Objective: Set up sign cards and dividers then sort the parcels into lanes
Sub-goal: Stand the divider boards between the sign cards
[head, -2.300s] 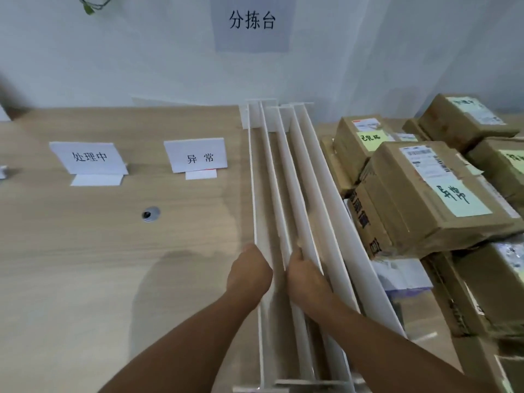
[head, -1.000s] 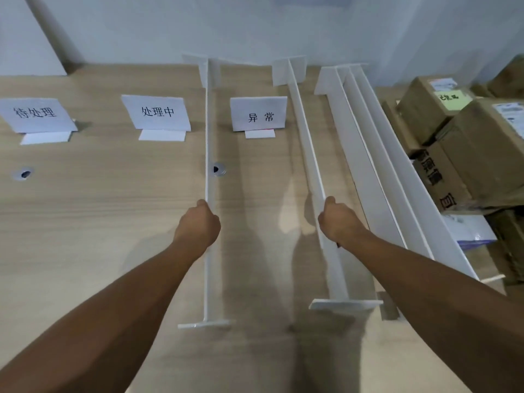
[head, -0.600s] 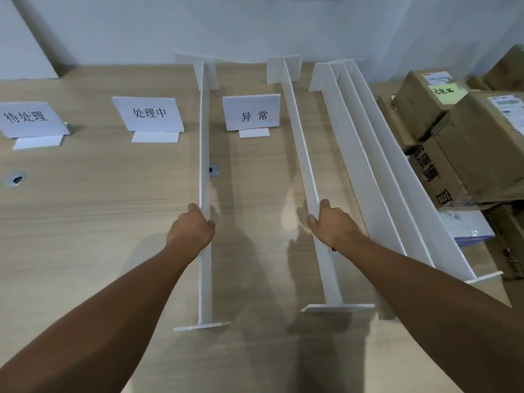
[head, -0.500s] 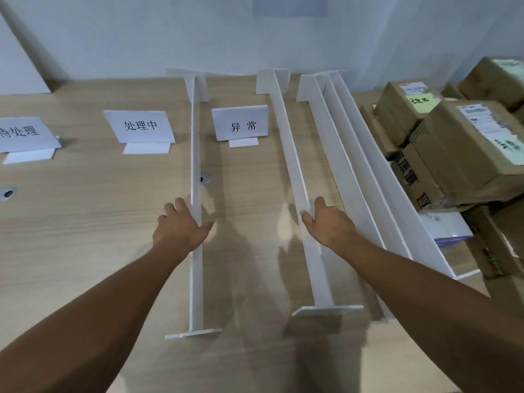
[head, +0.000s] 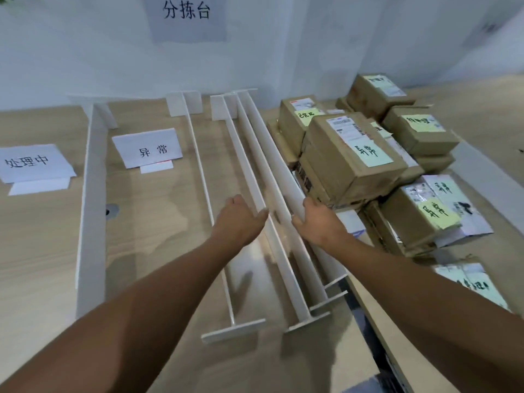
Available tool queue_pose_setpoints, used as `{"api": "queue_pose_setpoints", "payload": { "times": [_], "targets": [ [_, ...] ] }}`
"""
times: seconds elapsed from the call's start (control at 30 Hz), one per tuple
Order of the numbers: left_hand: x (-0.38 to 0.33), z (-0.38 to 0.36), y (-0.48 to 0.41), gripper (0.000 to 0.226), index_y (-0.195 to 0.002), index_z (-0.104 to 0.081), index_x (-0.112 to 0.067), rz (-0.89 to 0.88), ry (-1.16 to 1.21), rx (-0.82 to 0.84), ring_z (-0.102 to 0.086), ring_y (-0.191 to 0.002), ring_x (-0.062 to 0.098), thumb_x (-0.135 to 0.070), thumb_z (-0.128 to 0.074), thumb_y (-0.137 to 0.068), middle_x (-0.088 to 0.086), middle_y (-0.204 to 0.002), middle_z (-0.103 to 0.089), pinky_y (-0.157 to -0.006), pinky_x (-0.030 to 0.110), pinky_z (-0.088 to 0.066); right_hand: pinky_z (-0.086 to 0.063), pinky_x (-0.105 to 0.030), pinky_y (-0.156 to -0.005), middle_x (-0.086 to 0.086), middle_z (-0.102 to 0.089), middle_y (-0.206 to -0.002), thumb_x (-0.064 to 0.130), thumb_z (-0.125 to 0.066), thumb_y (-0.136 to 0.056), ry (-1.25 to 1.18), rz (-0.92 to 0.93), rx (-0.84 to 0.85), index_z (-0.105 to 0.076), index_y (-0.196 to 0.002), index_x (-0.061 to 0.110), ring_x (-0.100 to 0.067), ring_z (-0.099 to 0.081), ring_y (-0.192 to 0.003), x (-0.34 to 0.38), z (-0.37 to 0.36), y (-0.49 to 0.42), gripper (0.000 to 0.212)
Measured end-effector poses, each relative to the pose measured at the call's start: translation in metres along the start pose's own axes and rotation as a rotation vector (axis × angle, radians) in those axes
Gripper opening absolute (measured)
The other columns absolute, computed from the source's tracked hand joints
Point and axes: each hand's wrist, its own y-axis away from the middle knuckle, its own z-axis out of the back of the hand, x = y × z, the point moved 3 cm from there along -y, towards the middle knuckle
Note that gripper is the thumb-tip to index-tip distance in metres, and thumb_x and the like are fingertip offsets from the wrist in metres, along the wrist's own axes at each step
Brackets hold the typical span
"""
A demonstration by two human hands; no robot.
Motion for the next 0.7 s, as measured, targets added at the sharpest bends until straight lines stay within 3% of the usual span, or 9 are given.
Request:
{"api": "queue_pose_setpoints", "payload": {
  "times": [0.1, 0.17, 0.27, 0.33, 0.4, 0.5, 0.6, 0.7],
  "targets": [
    [-0.018, -0.036, -0.004, 0.094, -0.15, -0.033, -0.005, 0.01, -0.077, -0.013, -0.039, -0.138, 0.037, -0.075, -0.047, -0.089, 0.018, -0.151, -0.039, -0.108, 0.048, -0.039, -0.05, -0.046, -0.091, -0.019, -0.053, -0.129, 0.048, -0.054, -0.097, 0.047, 0.027, 0.044, -0.044, -0.128, 0.009, -0.039, -0.054, -0.119, -0.018, -0.011, -0.008, 0.051],
    [-0.021, -0.051, -0.01, 0.104, -0.159, -0.017, -0.01, 0.024, -0.16, -0.019, -0.019, -0.151, 0.039, -0.082, -0.038, -0.086, 0.017, -0.165, -0.02, -0.119, 0.053, -0.024, -0.045, -0.045, -0.098, -0.014, -0.045, -0.14, 0.053, -0.053, -0.096, 0.081, 0.082, 0.05, -0.037, -0.143, 0.013, -0.035, -0.044, -0.131, -0.027, -0.02, -0.012, 0.064],
    [-0.016, -0.069, -0.017, 0.106, -0.163, -0.001, -0.021, 0.065, -0.21, 0.021, 0.003, -0.156, 0.039, -0.086, -0.031, -0.085, 0.011, -0.171, 0.003, -0.123, 0.058, -0.007, -0.033, -0.043, -0.115, -0.011, -0.031, -0.156, 0.059, -0.048, -0.095, 0.101, 0.192, 0.022, -0.025, -0.157, 0.015, -0.028, -0.022, -0.147, -0.034, -0.034, -0.012, 0.079],
    [-0.014, -0.078, -0.019, 0.105, -0.162, -0.001, -0.019, 0.104, -0.194, 0.037, -0.002, -0.156, 0.04, -0.082, -0.037, -0.087, 0.012, -0.171, -0.001, -0.122, 0.059, -0.014, -0.028, -0.042, -0.118, -0.015, -0.033, -0.156, 0.058, -0.049, -0.096, 0.126, 0.25, -0.005, -0.026, -0.157, 0.011, -0.03, -0.023, -0.147, -0.035, -0.044, -0.012, 0.081],
    [-0.015, -0.088, -0.019, 0.097, -0.16, -0.011, -0.012, 0.149, -0.157, 0.056, -0.026, -0.149, 0.039, -0.071, -0.047, -0.092, 0.017, -0.164, -0.023, -0.113, 0.055, -0.034, -0.036, -0.041, -0.111, -0.015, -0.047, -0.142, 0.057, -0.05, -0.096, 0.201, 0.261, -0.065, -0.04, -0.147, 0.008, -0.031, -0.036, -0.135, -0.033, -0.051, -0.016, 0.072],
    [-0.019, -0.101, -0.02, 0.057, -0.138, -0.036, -0.006, 0.204, -0.068, 0.08, -0.061, -0.113, 0.037, -0.041, -0.053, -0.096, 0.017, -0.129, -0.06, -0.088, 0.044, -0.051, -0.034, -0.041, -0.106, -0.011, -0.052, -0.131, 0.059, -0.043, -0.098, 0.431, 0.229, -0.083, -0.059, -0.128, 0.01, -0.029, -0.038, -0.126, -0.031, -0.058, -0.022, 0.06],
    [-0.024, -0.104, -0.014, 0.036, -0.125, -0.044, -0.004, 0.251, 0.055, 0.066, -0.066, -0.096, 0.036, -0.013, -0.048, -0.09, 0.016, -0.108, -0.065, -0.08, 0.041, -0.055, -0.026, -0.042, -0.109, -0.009, -0.047, -0.132, 0.04, -0.044, -0.1, 0.586, 0.241, -0.009, -0.065, -0.123, 0.015, -0.031, -0.034, -0.128, -0.029, -0.062, -0.024, 0.041],
    [-0.028, -0.092, -0.011, 0.021, -0.111, -0.047, -0.007, 0.258, 0.135, -0.012, -0.062, -0.084, 0.03, -0.014, -0.046, -0.091, 0.008, -0.094, -0.061, -0.068, 0.037, -0.051, -0.028, -0.043, -0.101, -0.005, -0.051, -0.126, 0.034, -0.042, -0.099, 0.519, 0.183, -0.015, -0.068, -0.114, 0.018, -0.029, -0.036, -0.123, -0.022, -0.051, -0.02, 0.034]
  ]
}}
